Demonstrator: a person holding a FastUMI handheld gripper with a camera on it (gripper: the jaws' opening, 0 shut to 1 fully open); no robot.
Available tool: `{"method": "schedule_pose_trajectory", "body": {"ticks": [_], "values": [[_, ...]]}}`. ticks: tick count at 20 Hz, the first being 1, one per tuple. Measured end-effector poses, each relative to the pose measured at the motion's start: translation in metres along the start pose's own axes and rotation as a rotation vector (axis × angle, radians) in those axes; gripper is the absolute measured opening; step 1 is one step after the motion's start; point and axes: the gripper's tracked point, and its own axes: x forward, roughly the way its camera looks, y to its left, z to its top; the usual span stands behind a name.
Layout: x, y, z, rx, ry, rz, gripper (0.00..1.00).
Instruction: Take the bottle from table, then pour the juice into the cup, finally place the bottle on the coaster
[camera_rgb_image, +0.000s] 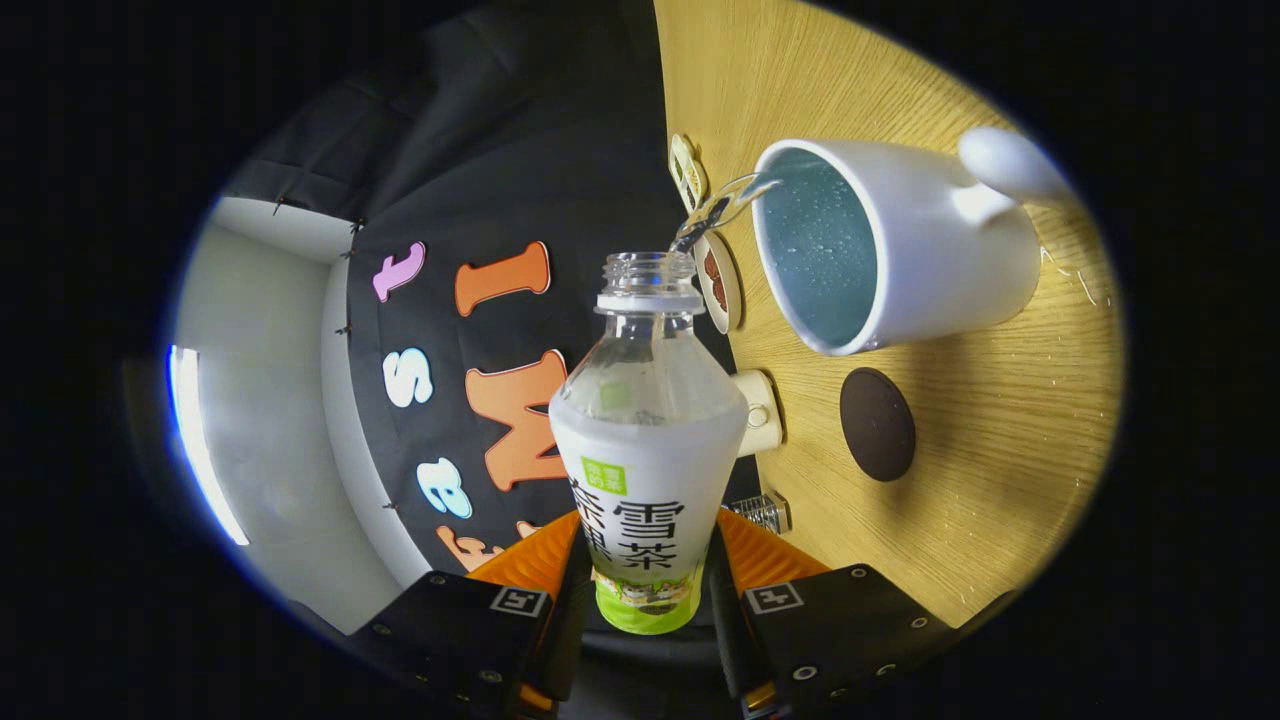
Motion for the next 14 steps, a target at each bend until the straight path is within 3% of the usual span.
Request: {"method": "schedule_pose_trajectory", "body": {"ticks": [14], "values": [[-0.0014,0.001,0.0024,0.045,-0.007,0.007,0.57]]}}
